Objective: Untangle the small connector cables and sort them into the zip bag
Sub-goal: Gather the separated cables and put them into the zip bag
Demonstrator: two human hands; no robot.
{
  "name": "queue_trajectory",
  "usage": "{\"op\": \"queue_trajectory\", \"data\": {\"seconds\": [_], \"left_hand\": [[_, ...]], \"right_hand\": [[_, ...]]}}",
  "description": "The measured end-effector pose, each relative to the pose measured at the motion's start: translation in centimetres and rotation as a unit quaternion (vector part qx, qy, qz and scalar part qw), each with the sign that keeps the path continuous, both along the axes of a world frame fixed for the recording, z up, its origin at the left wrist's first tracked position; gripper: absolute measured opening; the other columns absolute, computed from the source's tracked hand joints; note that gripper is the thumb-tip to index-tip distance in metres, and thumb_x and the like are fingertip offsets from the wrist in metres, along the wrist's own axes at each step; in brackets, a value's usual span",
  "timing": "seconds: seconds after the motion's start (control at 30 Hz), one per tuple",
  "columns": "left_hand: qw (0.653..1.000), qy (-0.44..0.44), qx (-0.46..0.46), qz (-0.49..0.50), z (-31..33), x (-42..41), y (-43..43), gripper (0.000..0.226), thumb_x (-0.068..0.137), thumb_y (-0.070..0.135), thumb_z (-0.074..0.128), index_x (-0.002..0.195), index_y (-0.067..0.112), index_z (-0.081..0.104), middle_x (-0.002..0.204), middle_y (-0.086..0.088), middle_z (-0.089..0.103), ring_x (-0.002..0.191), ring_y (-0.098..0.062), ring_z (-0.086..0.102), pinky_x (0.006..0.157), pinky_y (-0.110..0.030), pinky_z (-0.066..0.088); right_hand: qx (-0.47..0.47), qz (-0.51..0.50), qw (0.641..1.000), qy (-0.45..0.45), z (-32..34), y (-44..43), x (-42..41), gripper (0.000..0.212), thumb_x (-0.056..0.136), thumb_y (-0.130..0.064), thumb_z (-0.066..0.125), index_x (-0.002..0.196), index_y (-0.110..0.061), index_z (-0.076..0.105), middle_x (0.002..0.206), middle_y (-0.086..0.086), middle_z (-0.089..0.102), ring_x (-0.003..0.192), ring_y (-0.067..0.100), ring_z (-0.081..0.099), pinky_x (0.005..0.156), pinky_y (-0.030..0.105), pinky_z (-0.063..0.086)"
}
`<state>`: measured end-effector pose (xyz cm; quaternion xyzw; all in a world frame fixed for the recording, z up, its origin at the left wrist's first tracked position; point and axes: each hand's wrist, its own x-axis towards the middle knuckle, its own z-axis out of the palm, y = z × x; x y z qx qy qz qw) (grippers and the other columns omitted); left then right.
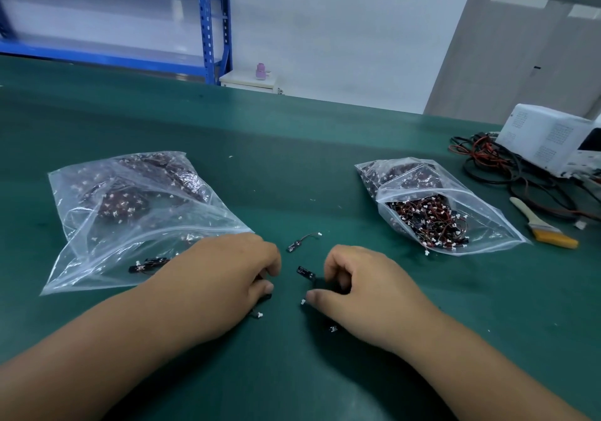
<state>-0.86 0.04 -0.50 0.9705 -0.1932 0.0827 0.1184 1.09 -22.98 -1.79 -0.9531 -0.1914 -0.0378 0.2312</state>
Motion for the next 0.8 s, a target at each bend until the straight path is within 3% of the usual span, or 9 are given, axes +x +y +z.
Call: {"op": "queue_trajectory", "data": {"seconds": [0.07,0.13,0.23,0.33,0.47,0.57,0.73,0.8], "left_hand": [[1.000,0.008,-0.024,0.011,0.1,0.1,0.0,0.019,0.089,0.044,0.062,0.105,0.043,0.051,0.091,0.026,0.052,0.087,0.005,0.049,0.069,-0.009,0.034],[0.999,0.011,-0.038,0.014,0.1,0.3,-0.1,0.018,0.090,0.040,0.062,0.105,0.044,0.052,0.091,0.028,0.053,0.086,0.006,0.049,0.068,-0.006,0.033],[0.999,0.010,-0.040,0.013,0.1,0.4,-0.2,0.017,0.092,0.035,0.061,0.107,0.041,0.056,0.091,0.028,0.054,0.087,0.004,0.050,0.069,-0.005,0.033],[0.999,0.010,-0.043,0.012,0.2,0.2,-0.1,0.019,0.090,0.037,0.061,0.108,0.042,0.055,0.094,0.028,0.055,0.086,0.010,0.049,0.067,-0.005,0.035],[1.000,0.016,-0.004,0.013,0.0,-0.2,0.3,0.022,0.086,0.051,0.056,0.105,0.043,0.050,0.095,0.025,0.050,0.089,0.002,0.048,0.072,-0.015,0.034],[0.999,0.044,0.001,0.014,-0.1,-0.3,0.5,0.015,0.085,0.052,0.057,0.094,0.042,0.050,0.089,0.025,0.048,0.086,0.003,0.049,0.076,-0.021,0.043],[0.998,0.061,-0.001,0.001,-0.3,-0.2,0.4,0.014,0.087,0.049,0.058,0.085,0.039,0.049,0.089,0.022,0.048,0.087,0.006,0.045,0.079,-0.024,0.045],[0.998,0.069,0.001,-0.007,-0.3,-0.2,0.3,0.014,0.088,0.049,0.057,0.085,0.039,0.047,0.091,0.021,0.047,0.090,0.004,0.044,0.083,-0.027,0.045]], "right_hand": [[-0.052,-0.002,0.999,0.004,0.3,-0.3,0.1,0.039,0.066,-0.067,0.058,0.077,-0.030,0.053,0.071,-0.011,0.056,0.069,0.003,0.052,0.056,0.023,0.029],[-0.069,0.009,0.997,0.029,0.6,-0.6,0.2,0.028,0.073,-0.060,0.062,0.078,-0.032,0.056,0.069,-0.012,0.059,0.065,0.003,0.053,0.055,0.023,0.033],[-0.048,0.026,0.996,0.063,1.0,-0.8,0.1,0.018,0.079,-0.053,0.069,0.080,-0.038,0.058,0.073,-0.024,0.061,0.058,0.003,0.054,0.054,0.023,0.041],[-0.013,0.022,0.997,0.067,1.5,-1.3,0.2,0.026,0.079,-0.053,0.071,0.076,-0.030,0.059,0.069,-0.023,0.061,0.057,0.003,0.052,0.056,0.026,0.044],[-0.069,0.040,0.988,0.130,2.3,-2.3,-0.1,0.044,0.058,-0.072,0.059,0.086,-0.038,0.059,0.074,-0.027,0.061,0.057,-0.001,0.054,0.055,0.022,0.043],[-0.099,0.056,0.983,0.144,2.3,-2.4,-0.2,0.025,0.073,-0.056,0.072,0.087,-0.039,0.061,0.076,-0.027,0.061,0.057,-0.002,0.054,0.056,0.024,0.048],[-0.050,0.055,0.989,0.127,2.0,-2.4,0.1,0.014,0.081,-0.044,0.076,0.082,-0.036,0.063,0.071,-0.019,0.064,0.056,0.000,0.053,0.055,0.022,0.046],[0.016,0.043,0.995,0.087,1.6,-2.0,0.4,0.014,0.081,-0.038,0.077,0.080,-0.035,0.064,0.067,-0.016,0.063,0.053,0.001,0.050,0.053,0.021,0.043]]}}
